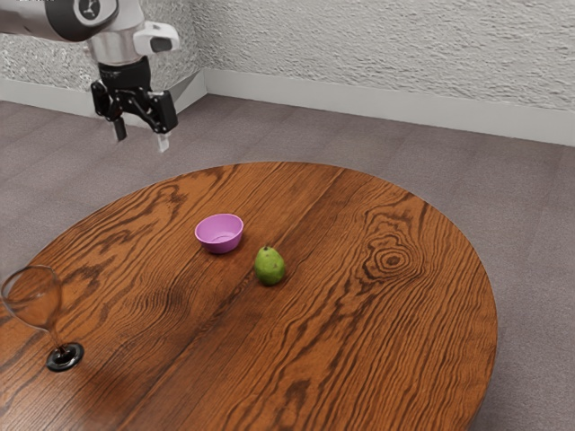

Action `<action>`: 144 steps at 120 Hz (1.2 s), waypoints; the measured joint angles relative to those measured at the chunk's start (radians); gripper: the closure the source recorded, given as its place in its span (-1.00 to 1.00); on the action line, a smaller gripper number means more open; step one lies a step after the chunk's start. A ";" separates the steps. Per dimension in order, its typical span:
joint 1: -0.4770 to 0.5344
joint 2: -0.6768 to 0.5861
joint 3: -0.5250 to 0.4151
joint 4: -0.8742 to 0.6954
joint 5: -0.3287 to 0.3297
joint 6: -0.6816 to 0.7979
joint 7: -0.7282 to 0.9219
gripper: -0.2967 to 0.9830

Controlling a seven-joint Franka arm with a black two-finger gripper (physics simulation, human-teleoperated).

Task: Place the pear in the bowl.

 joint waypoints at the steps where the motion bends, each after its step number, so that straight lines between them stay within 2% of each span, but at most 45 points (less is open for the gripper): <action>1: -0.001 -0.001 0.000 -0.002 0.000 0.002 0.000 -0.54; 24: -0.018 -0.037 0.000 -0.090 -0.007 0.045 0.001 -0.54; 37: -0.021 -0.035 -0.002 -0.197 -0.033 0.074 0.000 -0.54; 53: -0.013 0.007 -0.025 -0.284 -0.082 0.181 -0.004 -0.54; 65: -0.027 0.061 -0.033 -0.292 -0.097 0.249 -0.008 -0.54; 85: -0.112 0.137 -0.035 -0.293 -0.113 0.340 -0.012 -0.53; 144: -0.119 0.324 -0.034 -0.245 -0.157 0.504 -0.071 -0.54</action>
